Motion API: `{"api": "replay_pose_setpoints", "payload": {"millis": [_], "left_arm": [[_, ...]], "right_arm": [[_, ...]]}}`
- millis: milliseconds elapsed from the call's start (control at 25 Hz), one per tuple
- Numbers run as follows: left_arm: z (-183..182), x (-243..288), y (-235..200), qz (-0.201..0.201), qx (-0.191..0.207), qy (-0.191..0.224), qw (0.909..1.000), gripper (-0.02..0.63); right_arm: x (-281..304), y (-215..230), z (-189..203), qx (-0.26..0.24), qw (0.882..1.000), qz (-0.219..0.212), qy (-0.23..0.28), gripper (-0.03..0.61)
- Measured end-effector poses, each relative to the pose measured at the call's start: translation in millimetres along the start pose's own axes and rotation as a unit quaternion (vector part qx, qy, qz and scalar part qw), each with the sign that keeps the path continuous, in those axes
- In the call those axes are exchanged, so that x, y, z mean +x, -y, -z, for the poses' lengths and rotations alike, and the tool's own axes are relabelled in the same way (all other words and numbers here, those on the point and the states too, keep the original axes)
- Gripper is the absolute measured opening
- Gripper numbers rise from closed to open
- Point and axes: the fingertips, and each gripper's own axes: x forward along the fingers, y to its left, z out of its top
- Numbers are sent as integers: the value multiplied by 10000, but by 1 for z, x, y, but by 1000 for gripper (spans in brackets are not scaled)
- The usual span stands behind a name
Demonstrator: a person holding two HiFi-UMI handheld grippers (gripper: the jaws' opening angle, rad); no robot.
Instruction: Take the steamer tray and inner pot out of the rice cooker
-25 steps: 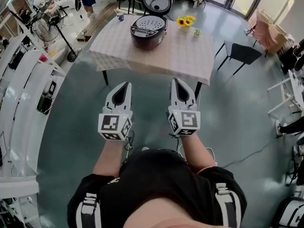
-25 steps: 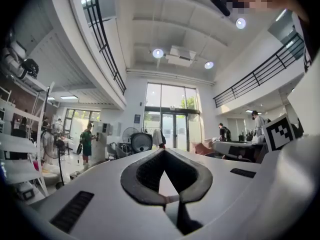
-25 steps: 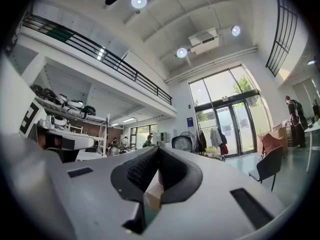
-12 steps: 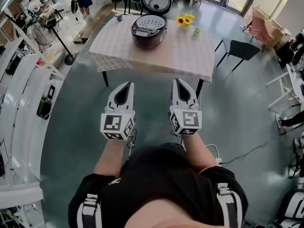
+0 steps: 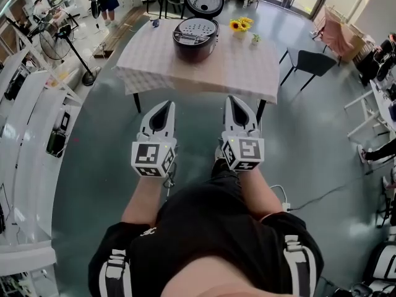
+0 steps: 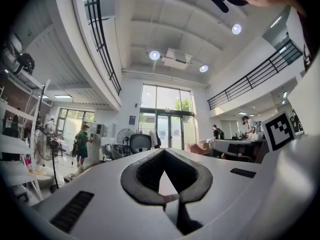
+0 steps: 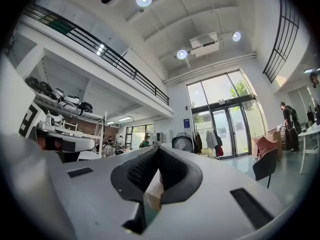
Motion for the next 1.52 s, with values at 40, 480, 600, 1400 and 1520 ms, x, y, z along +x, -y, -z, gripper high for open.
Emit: {"api": "replay_pose_setpoints", "payload": {"millis": [40, 480, 600, 1400, 1520], "left_arm": [[1, -1, -1, -1, -2, 7, 10000, 2], [11, 31, -5, -105, 308, 28, 9995, 2], [19, 58, -12, -144, 320, -29, 9994, 2], [64, 400, -133, -538, -134, -659, 9963, 2], [68, 442, -145, -650, -201, -783, 9946, 2]], "right_arm": [[0, -1, 0, -10, 10000, -6, 17, 0], [33, 18, 11, 9, 9997, -147, 184, 0], [59, 31, 22, 52, 9997, -188, 130, 0], [381, 209, 98, 335, 9971, -281, -625, 0], [418, 231, 108, 367, 9955, -398, -774, 0]]}}
